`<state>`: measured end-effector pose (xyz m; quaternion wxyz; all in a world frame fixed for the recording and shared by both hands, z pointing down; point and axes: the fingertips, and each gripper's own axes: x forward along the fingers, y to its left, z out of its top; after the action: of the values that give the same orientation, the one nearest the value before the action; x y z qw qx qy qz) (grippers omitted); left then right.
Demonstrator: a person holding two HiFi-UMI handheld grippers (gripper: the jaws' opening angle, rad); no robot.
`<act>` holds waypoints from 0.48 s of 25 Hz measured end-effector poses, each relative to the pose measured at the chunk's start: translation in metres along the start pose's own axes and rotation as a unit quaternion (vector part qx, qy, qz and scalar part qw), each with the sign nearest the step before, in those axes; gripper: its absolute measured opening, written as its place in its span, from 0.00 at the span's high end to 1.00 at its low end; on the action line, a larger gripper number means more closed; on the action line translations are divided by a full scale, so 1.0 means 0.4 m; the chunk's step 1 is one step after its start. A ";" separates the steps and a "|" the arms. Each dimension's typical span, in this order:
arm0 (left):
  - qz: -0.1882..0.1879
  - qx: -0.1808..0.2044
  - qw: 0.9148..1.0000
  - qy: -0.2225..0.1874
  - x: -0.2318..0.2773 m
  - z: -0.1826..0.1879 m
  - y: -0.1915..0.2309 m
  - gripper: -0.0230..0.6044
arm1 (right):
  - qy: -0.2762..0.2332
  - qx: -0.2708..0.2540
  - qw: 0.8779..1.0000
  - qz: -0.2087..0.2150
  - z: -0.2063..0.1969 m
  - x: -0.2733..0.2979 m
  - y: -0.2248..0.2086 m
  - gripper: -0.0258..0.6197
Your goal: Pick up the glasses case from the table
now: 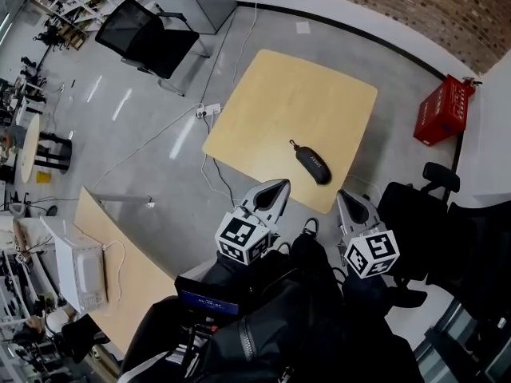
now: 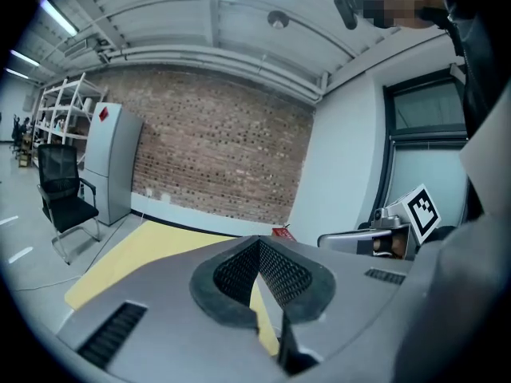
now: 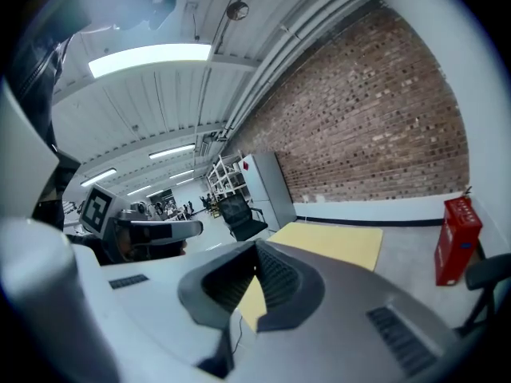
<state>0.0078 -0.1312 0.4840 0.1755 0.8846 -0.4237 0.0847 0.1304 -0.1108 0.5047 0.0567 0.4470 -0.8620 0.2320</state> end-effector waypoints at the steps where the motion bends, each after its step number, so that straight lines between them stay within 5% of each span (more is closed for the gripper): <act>1: 0.005 -0.001 1.000 0.004 0.013 -0.008 0.007 0.96 | 0.004 0.000 1.000 0.003 -0.001 0.011 -0.016 0.95; 12: 0.026 -0.034 0.998 0.052 0.076 -0.097 0.077 0.96 | 0.062 -0.002 0.998 0.025 -0.059 0.110 -0.071 0.95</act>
<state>0.0027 -0.1561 0.5364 0.2248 0.8611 -0.4399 0.1206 0.1244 -0.1467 0.5491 0.1053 0.4098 -0.8683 0.2587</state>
